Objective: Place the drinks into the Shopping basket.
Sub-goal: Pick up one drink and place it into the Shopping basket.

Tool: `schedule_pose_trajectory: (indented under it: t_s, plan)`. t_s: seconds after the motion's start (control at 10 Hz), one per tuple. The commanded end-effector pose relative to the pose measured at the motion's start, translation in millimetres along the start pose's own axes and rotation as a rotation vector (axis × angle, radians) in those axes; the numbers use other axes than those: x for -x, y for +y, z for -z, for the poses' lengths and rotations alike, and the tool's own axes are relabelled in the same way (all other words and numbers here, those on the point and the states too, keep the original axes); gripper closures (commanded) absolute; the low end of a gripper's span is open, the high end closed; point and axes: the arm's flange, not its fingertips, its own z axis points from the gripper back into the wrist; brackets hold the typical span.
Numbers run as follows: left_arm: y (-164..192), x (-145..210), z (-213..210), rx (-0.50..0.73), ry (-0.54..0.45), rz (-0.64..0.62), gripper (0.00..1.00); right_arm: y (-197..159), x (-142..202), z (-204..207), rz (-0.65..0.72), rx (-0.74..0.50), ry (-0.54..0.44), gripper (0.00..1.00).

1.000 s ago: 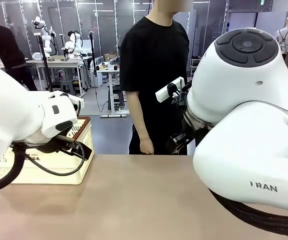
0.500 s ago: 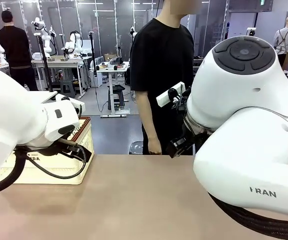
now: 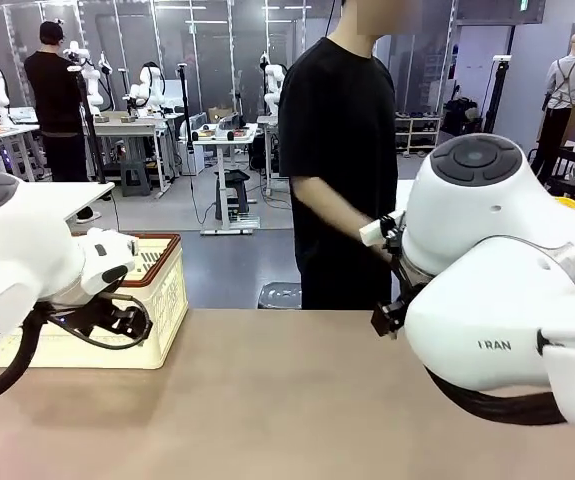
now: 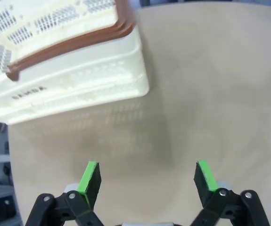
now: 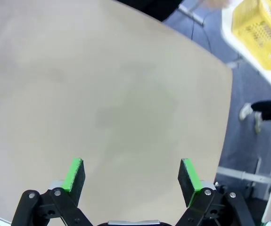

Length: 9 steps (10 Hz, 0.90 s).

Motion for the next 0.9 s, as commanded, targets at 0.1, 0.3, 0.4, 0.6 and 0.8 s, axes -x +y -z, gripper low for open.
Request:
schedule_pose_trajectory:
  t_s: [0.1,0.3,0.4,0.6,0.8]
  plan:
    - [40,82,37,0.000,0.060,-0.038,0.00,-23,56,49,0.191,-0.059,0.077,0.00]
    - [51,91,51,-0.040,0.091,-0.098,0.00,-32,71,66,0.271,-0.077,0.109,0.00]
    - [53,91,52,-0.044,0.090,-0.096,0.00,-34,73,70,0.294,-0.079,0.123,0.00]
    - [59,89,54,-0.049,0.094,-0.156,0.00,-35,72,72,0.322,-0.077,0.133,0.00]
    - [54,13,65,-0.023,0.131,-0.124,0.00,-39,10,72,0.271,-0.083,0.159,0.00]
